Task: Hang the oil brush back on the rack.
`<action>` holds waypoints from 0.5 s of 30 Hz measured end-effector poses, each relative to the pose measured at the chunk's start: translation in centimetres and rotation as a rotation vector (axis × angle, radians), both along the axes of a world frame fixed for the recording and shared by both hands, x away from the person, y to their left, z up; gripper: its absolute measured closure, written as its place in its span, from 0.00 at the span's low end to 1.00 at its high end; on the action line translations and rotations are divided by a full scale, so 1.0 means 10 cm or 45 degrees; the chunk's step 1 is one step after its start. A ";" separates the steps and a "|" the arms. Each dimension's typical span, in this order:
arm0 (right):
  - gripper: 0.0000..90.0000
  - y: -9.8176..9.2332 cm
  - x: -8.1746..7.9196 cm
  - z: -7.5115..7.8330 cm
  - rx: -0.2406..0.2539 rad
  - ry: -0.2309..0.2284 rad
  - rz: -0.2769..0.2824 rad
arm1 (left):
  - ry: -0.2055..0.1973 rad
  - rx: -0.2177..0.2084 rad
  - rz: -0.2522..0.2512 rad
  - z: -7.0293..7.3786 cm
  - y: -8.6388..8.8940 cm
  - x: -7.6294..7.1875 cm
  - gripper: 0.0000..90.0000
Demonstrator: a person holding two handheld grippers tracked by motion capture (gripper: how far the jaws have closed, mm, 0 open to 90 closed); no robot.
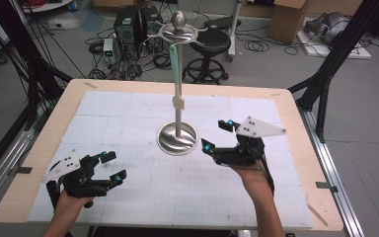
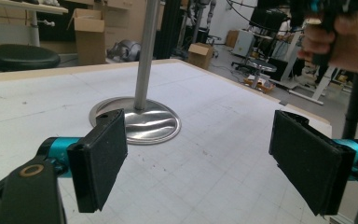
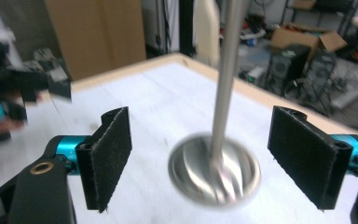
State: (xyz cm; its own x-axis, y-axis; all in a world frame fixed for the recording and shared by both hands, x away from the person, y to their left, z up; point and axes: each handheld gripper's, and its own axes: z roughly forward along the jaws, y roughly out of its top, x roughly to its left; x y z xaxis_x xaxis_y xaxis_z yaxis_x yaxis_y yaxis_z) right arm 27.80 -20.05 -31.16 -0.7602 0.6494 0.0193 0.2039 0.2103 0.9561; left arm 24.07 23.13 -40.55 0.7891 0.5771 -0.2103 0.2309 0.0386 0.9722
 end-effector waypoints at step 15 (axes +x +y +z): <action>0.19 -0.66 -0.65 -0.73 0.071 0.048 -0.261 | 0.015 0.021 0.009 -0.05 -0.07 0.06 0.22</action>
State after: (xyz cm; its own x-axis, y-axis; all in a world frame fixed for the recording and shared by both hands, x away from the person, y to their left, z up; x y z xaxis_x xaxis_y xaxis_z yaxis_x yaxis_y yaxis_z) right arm 21.28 -26.62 -38.46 -0.6104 0.7874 0.0856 0.2732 0.1078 0.9559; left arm 24.70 22.46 -41.03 0.7825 0.5861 -0.2103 0.2424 0.0245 0.9699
